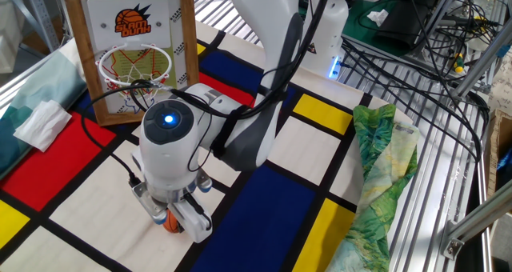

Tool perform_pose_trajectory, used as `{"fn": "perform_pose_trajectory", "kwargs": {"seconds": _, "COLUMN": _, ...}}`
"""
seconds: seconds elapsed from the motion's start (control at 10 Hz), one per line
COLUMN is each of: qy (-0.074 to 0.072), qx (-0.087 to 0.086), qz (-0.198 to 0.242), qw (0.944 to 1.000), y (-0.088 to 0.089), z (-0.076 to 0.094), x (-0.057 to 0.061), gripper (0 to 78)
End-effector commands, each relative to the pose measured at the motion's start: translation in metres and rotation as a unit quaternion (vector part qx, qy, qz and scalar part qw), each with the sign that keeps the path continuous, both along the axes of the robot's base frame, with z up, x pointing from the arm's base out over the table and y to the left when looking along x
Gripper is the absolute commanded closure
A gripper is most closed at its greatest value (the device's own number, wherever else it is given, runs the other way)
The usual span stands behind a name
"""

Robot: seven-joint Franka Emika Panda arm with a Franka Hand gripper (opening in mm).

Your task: Grab a basketball, release it and shoot it into the basket

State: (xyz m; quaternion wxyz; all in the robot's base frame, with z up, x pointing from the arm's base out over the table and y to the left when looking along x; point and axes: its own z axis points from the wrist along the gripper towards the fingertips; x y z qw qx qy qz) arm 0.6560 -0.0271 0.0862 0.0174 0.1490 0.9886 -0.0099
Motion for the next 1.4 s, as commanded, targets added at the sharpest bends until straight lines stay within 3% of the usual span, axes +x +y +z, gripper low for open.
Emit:
{"fn": "perform_pose_trajectory", "kwargs": {"seconds": 0.1, "qy": 0.013, "qx": 0.003, "qz": 0.007, "qw": 0.9999, "y": -0.008, "z": 0.072, "x": -0.01, "gripper": 76.2}}
{"fn": "perform_pose_trajectory", "kwargs": {"seconds": 0.5, "qy": 0.012, "qx": 0.003, "qz": 0.006, "qw": 0.9999, "y": -0.008, "z": 0.072, "x": -0.011, "gripper": 76.2}}
{"fn": "perform_pose_trajectory", "kwargs": {"seconds": 0.8, "qy": 0.006, "qx": -0.001, "qz": 0.012, "qw": 0.9999, "y": -0.012, "z": 0.086, "x": -0.015, "gripper": 76.2}}
{"fn": "perform_pose_trajectory", "kwargs": {"seconds": 0.9, "qy": 0.006, "qx": -0.001, "qz": 0.016, "qw": 0.9999, "y": -0.017, "z": 0.1, "x": -0.021, "gripper": 76.2}}
{"fn": "perform_pose_trajectory", "kwargs": {"seconds": 1.0, "qy": 0.006, "qx": -0.001, "qz": 0.016, "qw": 0.9999, "y": -0.017, "z": 0.1, "x": -0.021, "gripper": 76.2}}
{"fn": "perform_pose_trajectory", "kwargs": {"seconds": 1.1, "qy": 0.002, "qx": -0.014, "qz": 0.02, "qw": 0.9997, "y": -0.025, "z": 0.121, "x": -0.033, "gripper": 76.2}}
{"fn": "perform_pose_trajectory", "kwargs": {"seconds": 1.4, "qy": 0.002, "qx": -0.016, "qz": 0.009, "qw": 0.9998, "y": -0.037, "z": 0.144, "x": -0.049, "gripper": 76.2}}
